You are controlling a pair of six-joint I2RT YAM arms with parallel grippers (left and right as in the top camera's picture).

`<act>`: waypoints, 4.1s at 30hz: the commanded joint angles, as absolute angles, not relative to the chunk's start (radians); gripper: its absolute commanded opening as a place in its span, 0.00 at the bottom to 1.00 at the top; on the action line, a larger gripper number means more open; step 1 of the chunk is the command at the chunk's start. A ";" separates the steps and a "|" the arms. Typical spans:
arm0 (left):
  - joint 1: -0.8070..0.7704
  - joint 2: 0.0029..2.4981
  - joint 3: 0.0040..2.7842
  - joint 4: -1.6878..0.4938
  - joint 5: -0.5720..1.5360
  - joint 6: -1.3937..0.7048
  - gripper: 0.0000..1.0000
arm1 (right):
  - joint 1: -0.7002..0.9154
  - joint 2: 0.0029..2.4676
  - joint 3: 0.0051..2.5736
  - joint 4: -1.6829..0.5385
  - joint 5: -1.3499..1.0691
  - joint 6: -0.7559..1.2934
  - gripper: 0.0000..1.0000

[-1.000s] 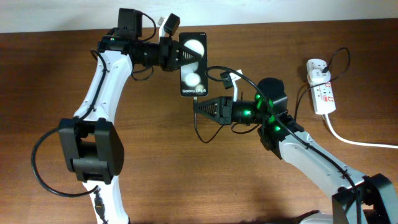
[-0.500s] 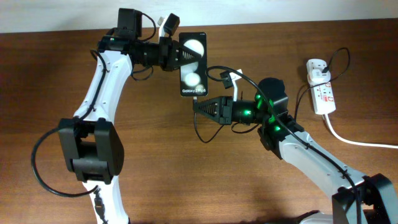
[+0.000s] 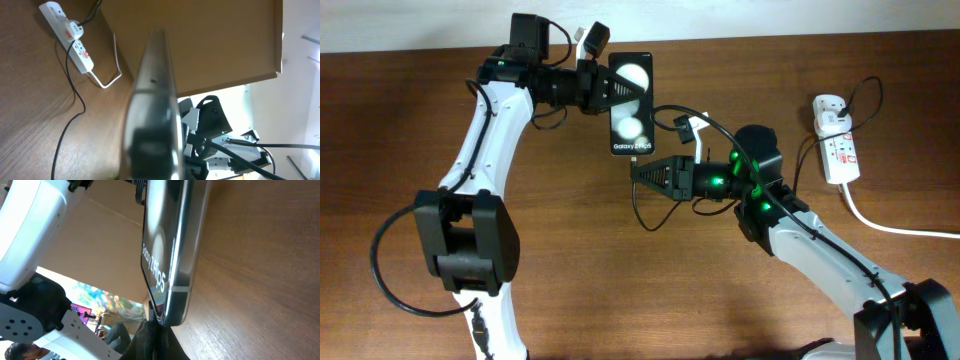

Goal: Plug charger to phone and switch on socket
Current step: 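Push the plug upward into the phone's port with the right gripper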

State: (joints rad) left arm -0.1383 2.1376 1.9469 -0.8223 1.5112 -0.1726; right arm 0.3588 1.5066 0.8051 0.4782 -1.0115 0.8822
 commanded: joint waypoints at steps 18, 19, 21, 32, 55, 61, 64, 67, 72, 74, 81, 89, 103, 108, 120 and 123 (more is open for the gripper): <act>-0.134 2.137 1.948 -0.820 1.511 -0.171 0.00 | 0.352 1.507 0.801 0.483 -1.018 0.873 0.04; -0.132 2.137 1.948 -0.819 1.511 -0.171 0.00 | 0.352 1.507 0.801 0.483 -1.017 0.873 0.04; -0.131 2.137 1.948 -0.819 1.511 -0.171 0.00 | 0.352 1.507 0.801 0.483 -1.018 0.873 0.04; -0.133 2.137 1.948 -0.820 1.523 -0.175 0.00 | 0.353 1.508 0.801 0.452 -1.017 0.873 0.04; -0.142 2.137 1.948 -0.820 1.523 -0.175 0.00 | 0.352 1.518 0.801 0.476 -1.002 0.873 0.04; -0.142 2.137 1.948 -0.820 1.523 -0.175 0.00 | 0.352 1.518 0.801 0.476 -0.990 0.873 0.04; -0.142 2.137 1.948 -0.820 1.523 -0.175 0.00 | 0.352 1.518 0.801 0.476 -0.982 0.873 0.04; -0.142 2.137 1.948 -0.820 1.526 -0.174 0.00 | 0.352 1.518 0.801 0.476 -0.975 0.873 0.04; -0.142 2.137 1.948 -0.820 1.526 -0.174 0.00 | 0.352 1.518 0.801 0.477 -0.964 0.873 0.04; -0.144 2.137 1.948 -0.820 1.526 -0.174 0.00 | 0.352 1.518 0.801 0.477 -0.964 0.873 0.04; -0.164 2.137 1.948 -0.820 1.522 -0.174 0.00 | 0.352 1.518 0.801 0.480 -0.964 0.873 0.04; -0.164 2.137 1.948 -0.820 1.523 -0.174 0.00 | 0.352 1.518 0.801 0.495 -0.937 0.882 0.04; -0.164 2.137 1.948 -0.821 1.523 -0.174 0.00 | 0.307 1.518 0.801 0.566 -0.904 0.881 0.04; -0.164 2.137 1.948 -0.823 1.523 -0.174 0.00 | 0.306 1.540 0.801 0.570 -0.904 0.881 0.04; -0.153 2.137 1.948 -0.820 1.522 -0.174 0.00 | 0.307 1.541 0.801 0.565 -1.040 0.873 0.24; -0.153 2.137 1.948 -0.820 1.522 -0.174 0.00 | 0.307 1.541 0.801 0.566 -1.061 0.873 0.26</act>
State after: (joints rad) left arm -0.1543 2.1376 1.9469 -0.8188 1.4776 -0.1761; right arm 0.3099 1.5330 0.7925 0.5587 -1.0233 0.8864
